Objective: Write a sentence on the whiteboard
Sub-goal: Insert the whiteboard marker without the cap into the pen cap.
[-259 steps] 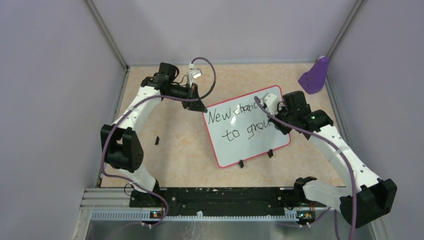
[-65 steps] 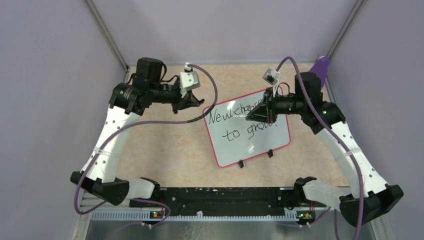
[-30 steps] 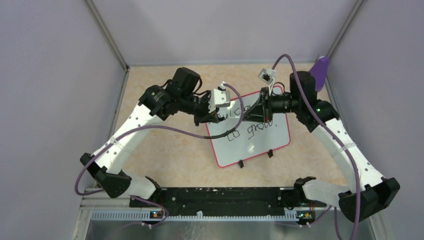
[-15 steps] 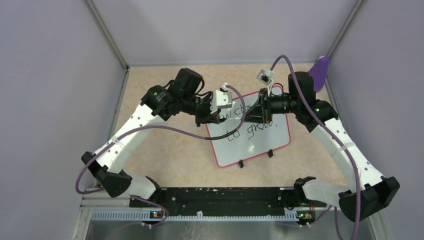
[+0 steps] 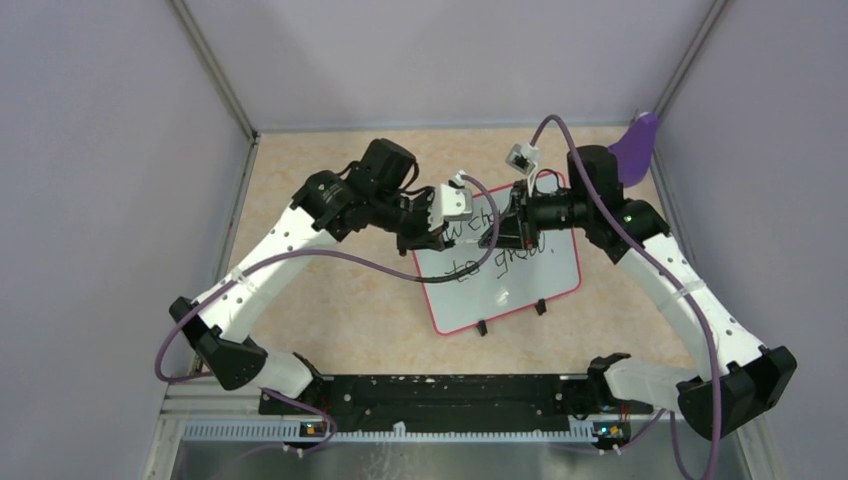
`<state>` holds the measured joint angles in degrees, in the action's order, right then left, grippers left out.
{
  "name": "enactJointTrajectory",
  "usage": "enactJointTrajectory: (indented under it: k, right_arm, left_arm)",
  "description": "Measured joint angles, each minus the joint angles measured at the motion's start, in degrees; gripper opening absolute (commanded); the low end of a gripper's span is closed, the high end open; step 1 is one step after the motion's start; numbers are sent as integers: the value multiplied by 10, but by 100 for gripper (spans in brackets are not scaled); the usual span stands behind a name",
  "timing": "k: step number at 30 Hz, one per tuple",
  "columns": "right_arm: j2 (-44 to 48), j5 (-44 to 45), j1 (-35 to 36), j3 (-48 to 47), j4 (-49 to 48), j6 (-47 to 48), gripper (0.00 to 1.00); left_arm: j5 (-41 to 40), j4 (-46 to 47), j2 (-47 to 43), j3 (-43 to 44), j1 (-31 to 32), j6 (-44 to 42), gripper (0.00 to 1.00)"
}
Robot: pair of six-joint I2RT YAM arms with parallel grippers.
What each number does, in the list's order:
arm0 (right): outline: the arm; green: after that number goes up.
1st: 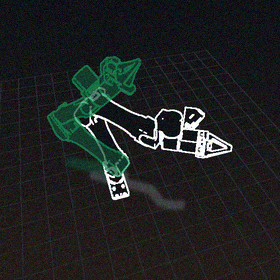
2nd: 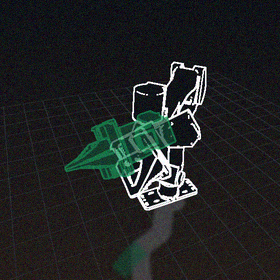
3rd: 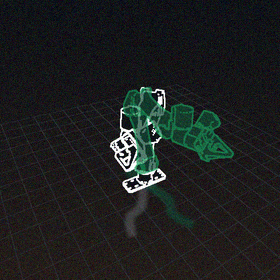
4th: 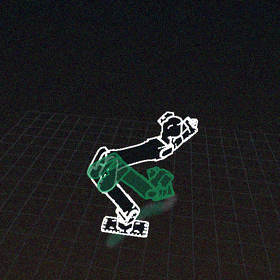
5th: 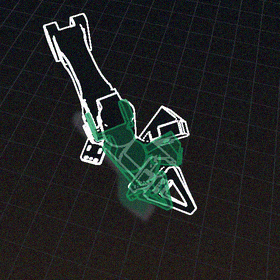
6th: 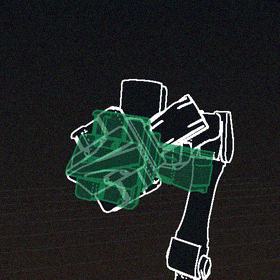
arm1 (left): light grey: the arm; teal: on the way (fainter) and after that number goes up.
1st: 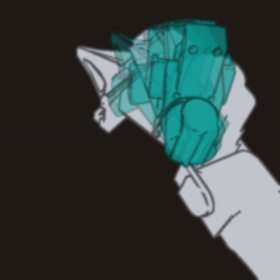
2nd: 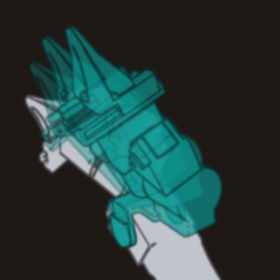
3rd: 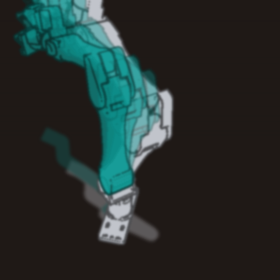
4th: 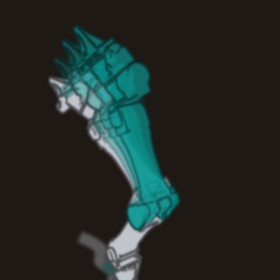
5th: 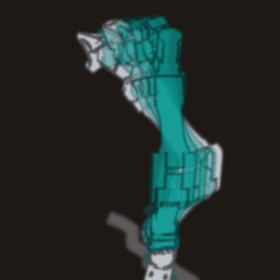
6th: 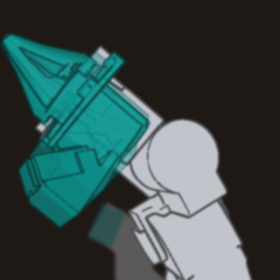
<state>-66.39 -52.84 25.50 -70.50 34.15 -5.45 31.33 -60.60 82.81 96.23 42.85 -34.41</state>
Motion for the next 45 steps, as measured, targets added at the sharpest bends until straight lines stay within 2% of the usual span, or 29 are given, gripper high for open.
enactJointTrajectory:
  k: [5,10,28,36,39,45]
  right_arm:
    - [-7,10,7,0,3,4,0]
    - [-11,22,8,4,10,3,0]
    - [-11,25,15,92,-77,-31,0]
    - [-10,24,16,94,-81,-33,0]
    - [-10,17,9,94,-80,-36,0]
    - [-10,2,6,93,-91,-42,0]
  left_arm:
    - [-28,2,11,5,21,0,0]
    - [-93,2,22,10,53,-1,0]
    - [-301,-60,100,62,158,-1,0]
    - [-321,-78,111,80,167,5,3]
    - [-321,-75,110,80,168,4,11]
    - [-311,-50,102,85,171,0,46]
